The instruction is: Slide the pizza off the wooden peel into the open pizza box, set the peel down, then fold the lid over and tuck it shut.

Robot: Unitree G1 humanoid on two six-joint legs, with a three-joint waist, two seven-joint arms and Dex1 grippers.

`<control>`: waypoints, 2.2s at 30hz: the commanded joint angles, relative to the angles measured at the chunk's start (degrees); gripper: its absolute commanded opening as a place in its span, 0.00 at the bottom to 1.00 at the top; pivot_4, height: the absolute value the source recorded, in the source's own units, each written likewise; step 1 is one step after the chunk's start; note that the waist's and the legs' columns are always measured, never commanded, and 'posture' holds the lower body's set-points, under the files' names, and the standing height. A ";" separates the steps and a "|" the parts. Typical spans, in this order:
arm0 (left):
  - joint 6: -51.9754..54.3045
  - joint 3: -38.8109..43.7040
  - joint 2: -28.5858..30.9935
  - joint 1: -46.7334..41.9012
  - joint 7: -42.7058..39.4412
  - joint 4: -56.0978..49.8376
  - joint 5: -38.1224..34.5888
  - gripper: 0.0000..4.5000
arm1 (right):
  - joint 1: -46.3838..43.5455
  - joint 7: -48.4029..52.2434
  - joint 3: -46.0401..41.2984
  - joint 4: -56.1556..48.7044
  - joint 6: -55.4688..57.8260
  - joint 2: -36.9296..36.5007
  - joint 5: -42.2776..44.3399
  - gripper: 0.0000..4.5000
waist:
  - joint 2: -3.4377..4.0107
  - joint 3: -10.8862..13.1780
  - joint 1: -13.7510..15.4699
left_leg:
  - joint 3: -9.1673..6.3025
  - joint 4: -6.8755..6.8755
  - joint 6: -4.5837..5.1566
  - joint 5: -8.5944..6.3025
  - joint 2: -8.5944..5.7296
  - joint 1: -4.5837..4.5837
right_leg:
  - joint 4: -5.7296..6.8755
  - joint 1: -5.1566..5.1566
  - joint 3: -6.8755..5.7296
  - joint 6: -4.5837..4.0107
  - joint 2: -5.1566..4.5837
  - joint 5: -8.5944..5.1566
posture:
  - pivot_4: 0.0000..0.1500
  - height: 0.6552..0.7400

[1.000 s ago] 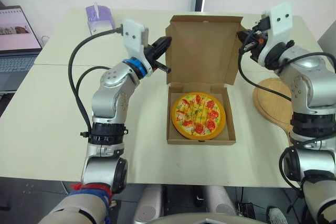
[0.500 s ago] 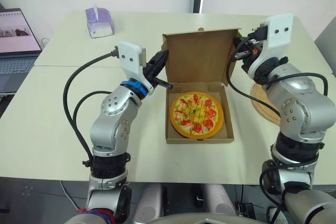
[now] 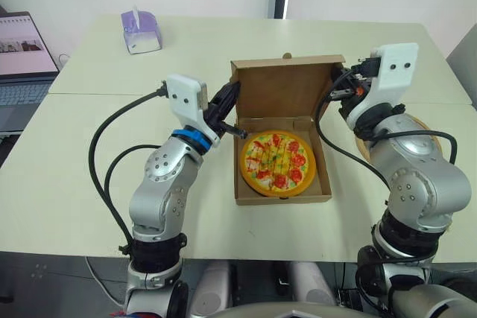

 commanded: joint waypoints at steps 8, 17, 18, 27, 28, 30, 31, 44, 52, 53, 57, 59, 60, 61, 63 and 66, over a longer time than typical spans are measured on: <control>-1.18 -3.89 3.79 6.98 -5.31 -8.48 -5.70 0.00 | 4.99 1.90 2.23 -8.34 4.75 3.19 4.59 0.00 | 0.03 -0.08 -0.16 | 0.00 0.00 0.21 -0.11 0.04 0.03 | -0.02 0.01 0.02 -0.01 0.05 -0.01 | 1.00 1.00; -3.58 -5.13 5.26 12.32 -5.58 -9.82 -5.53 0.00 | 11.00 2.87 2.28 -13.39 5.63 3.97 6.57 0.00 | 0.03 -0.41 -0.24 | -0.03 -0.02 0.27 -0.15 0.06 0.09 | -0.10 0.09 0.01 -0.02 0.11 -0.02 | 1.00 1.00; -3.68 -5.18 5.32 12.90 -5.54 -10.01 -5.58 0.00 | 11.81 2.97 2.29 -13.88 5.54 3.91 6.74 0.00 | 0.03 -0.46 -0.25 | -0.03 -0.02 0.27 -0.15 0.06 0.09 | -0.10 0.10 0.01 -0.02 0.11 -0.02 | 1.00 1.00; -4.08 -5.62 7.29 15.93 -5.63 -11.58 -5.79 0.00 | 19.02 4.05 1.88 -16.62 3.88 3.29 8.56 0.00 | 0.03 -0.60 -0.31 | -0.13 -0.40 0.33 -0.18 0.17 0.84 | -0.69 0.90 -0.06 0.00 0.25 -0.05 | 1.00 1.00; -3.94 -5.73 7.45 15.88 -5.39 -11.85 -5.87 0.00 | 19.67 4.31 1.65 -16.66 3.53 3.20 8.80 0.00 | 0.03 -0.61 -0.31 | -0.10 -0.56 0.33 -0.19 0.15 1.02 | -0.78 1.05 -0.03 0.01 0.26 -0.06 | 1.00 1.00; -3.69 -5.51 8.07 15.67 -5.20 -12.46 -6.03 0.00 | 21.10 4.60 1.77 -16.92 2.74 2.96 9.20 0.00 | 0.02 -0.62 -0.33 | -0.08 -0.60 0.33 -0.19 0.15 1.04 | -0.78 1.04 -0.02 0.01 0.29 -0.07 | 1.00 1.00; -3.56 -5.76 8.16 15.55 -4.99 -12.72 -5.90 0.00 | 21.57 4.86 1.44 -17.04 2.43 2.66 9.58 0.00 | 0.02 -0.62 -0.33 | -0.08 -0.62 0.33 -0.19 0.16 1.04 | -0.78 1.04 -0.02 0.01 0.29 -0.07 | 1.00 1.00; -2.43 -3.88 11.07 15.01 -5.66 -12.51 -7.25 0.00 | 23.74 6.44 3.31 -16.80 -1.06 -1.66 11.64 0.36 | 0.02 -0.62 -0.35 | -0.10 -0.66 0.32 -0.18 0.17 1.03 | -0.81 1.01 -0.01 0.01 0.29 -0.07 | 1.00 1.00; -5.07 -3.17 12.26 16.51 -6.96 -10.90 -7.21 0.00 | 26.17 19.35 -3.78 -13.34 -3.39 -16.47 17.35 0.96 | -0.01 -0.63 -0.25 | -0.09 -0.66 0.33 -0.19 0.12 1.02 | -0.88 1.04 -0.02 0.04 0.28 -0.09 | 1.00 1.00; -5.46 -3.20 12.34 16.83 -7.17 -10.79 -7.09 0.00 | 26.71 22.60 -5.49 -12.17 -4.69 -20.13 18.08 0.99 | -0.04 -0.62 -0.22 | -0.09 -0.66 0.34 -0.19 0.11 1.02 | -0.90 1.05 -0.02 0.06 0.28 -0.10 | 1.00 1.00; -7.24 -3.31 12.69 17.82 -8.05 -9.81 -6.47 0.00 | 29.15 34.74 -10.81 -5.68 -9.09 -32.74 20.62 0.99 | -0.05 -0.56 0.07 | -0.04 -0.66 0.39 -0.21 0.08 0.98 | -0.92 1.04 -0.01 0.09 0.26 -0.12 | 1.00 1.00; -8.10 -3.38 13.00 18.00 -8.33 -9.20 -5.95 0.00 | 30.32 39.40 -11.26 -1.21 -12.77 -37.54 19.53 0.99 | -0.14 -0.52 0.14 | -0.05 -0.69 0.41 -0.22 0.11 0.96 | -0.95 1.08 -0.03 0.31 0.27 -0.26 | 1.00 1.00; -8.51 -3.39 13.13 18.02 -8.47 -8.91 -5.64 0.00 | 30.17 40.26 -10.99 1.17 -15.02 -38.82 18.33 0.99 | -0.18 -0.49 0.14 | -0.05 -0.69 0.41 -0.22 0.13 0.96 | -0.96 1.10 -0.03 0.35 0.28 -0.29 | 1.00 1.00; -8.91 -3.44 13.22 18.05 -8.57 -8.68 -5.33 0.00 | 29.57 40.37 -10.71 3.62 -17.18 -39.52 17.13 0.99 | -0.19 -0.49 0.14 | -0.01 -0.69 0.41 -0.22 0.13 0.95 | -0.96 1.12 -0.01 0.38 0.29 -0.31 | 1.00 1.00; -9.47 -3.33 13.43 18.11 -8.68 -8.36 -5.16 0.09 | 27.15 40.03 -10.01 8.50 -21.13 -39.95 14.99 1.00 | -0.21 -0.47 0.12 | 0.01 -0.69 0.41 -0.22 0.13 0.95 | -0.96 1.19 0.03 0.43 0.28 -0.34 | 1.00 1.00; -9.98 -3.05 13.61 18.07 -8.86 -7.88 -5.36 0.26 | 22.61 38.56 -8.30 15.48 -26.51 -39.55 11.30 1.00 | -0.21 -0.47 0.10 | 0.07 -0.69 0.41 -0.22 0.12 0.96 | -0.94 1.19 0.07 0.46 0.27 -0.36 | 1.00 1.00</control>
